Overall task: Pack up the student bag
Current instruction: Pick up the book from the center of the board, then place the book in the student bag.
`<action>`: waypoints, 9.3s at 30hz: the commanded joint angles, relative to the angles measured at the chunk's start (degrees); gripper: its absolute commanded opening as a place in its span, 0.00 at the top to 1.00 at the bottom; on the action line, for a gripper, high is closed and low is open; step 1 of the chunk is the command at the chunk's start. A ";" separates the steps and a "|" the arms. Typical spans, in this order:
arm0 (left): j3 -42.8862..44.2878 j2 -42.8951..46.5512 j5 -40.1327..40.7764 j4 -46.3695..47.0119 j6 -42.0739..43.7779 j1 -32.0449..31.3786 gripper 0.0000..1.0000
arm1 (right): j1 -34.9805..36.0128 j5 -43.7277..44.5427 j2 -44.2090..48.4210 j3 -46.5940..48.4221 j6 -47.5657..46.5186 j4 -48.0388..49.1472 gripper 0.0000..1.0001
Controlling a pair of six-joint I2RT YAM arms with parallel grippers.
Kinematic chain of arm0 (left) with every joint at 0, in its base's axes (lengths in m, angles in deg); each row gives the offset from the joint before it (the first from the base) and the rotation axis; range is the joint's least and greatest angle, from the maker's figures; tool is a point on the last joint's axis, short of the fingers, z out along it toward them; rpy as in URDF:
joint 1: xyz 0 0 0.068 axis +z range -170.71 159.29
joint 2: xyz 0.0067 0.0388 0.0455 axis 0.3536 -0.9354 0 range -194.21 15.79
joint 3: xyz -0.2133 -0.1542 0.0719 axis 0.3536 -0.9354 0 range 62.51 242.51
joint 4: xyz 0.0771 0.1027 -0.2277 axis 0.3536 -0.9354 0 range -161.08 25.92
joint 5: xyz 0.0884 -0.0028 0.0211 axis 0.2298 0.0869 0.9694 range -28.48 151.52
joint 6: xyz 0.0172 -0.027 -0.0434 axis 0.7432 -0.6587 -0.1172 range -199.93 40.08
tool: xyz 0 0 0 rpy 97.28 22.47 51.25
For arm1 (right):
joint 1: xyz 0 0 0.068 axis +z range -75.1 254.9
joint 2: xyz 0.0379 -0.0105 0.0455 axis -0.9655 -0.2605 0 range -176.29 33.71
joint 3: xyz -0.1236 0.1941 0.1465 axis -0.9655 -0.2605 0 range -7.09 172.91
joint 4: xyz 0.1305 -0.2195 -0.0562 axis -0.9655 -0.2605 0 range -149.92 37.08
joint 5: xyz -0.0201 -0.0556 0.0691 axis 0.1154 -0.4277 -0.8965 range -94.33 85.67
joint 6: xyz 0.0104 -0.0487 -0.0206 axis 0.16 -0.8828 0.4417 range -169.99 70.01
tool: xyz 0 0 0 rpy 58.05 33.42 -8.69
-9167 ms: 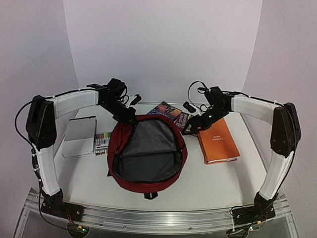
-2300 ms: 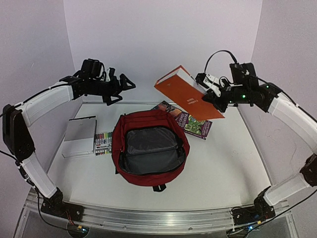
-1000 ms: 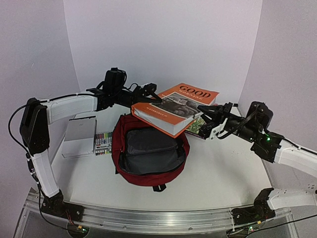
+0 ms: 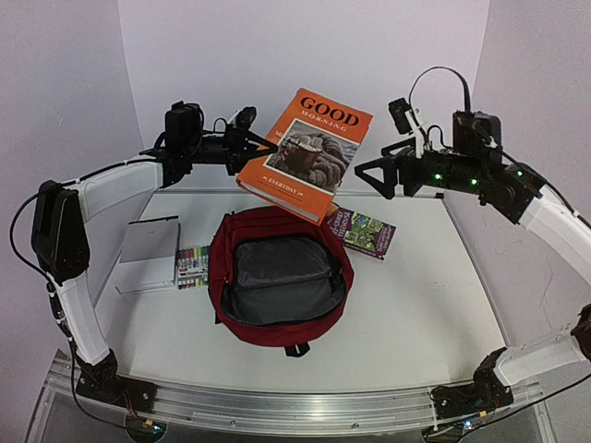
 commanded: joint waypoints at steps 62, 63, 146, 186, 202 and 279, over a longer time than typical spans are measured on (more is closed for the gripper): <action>7.92 -18.50 58.84 -66.59 66.66 -23.93 0.36 | -36.30 -31.92 -5.55 -20.82 42.63 -3.16 1.00; 8.76 -19.51 59.46 -66.52 66.39 -24.10 0.39 | -36.55 -31.96 -5.44 -21.05 42.21 -3.93 1.00; 47.11 -30.59 53.57 -58.65 24.16 -20.03 1.00 | -28.37 -41.29 -6.83 -12.48 26.74 -22.12 1.00; 28.51 -15.67 38.74 -52.12 30.92 -20.56 1.00 | -28.10 -37.66 -18.68 -23.45 59.46 30.09 1.00; 41.61 -19.06 42.92 -78.98 45.03 -19.87 0.98 | -28.35 -30.63 -16.67 -23.30 47.70 27.60 1.00; 40.12 -31.81 73.90 -67.82 44.97 -27.09 1.00 | -23.17 -22.03 -17.78 -29.10 46.23 4.66 1.00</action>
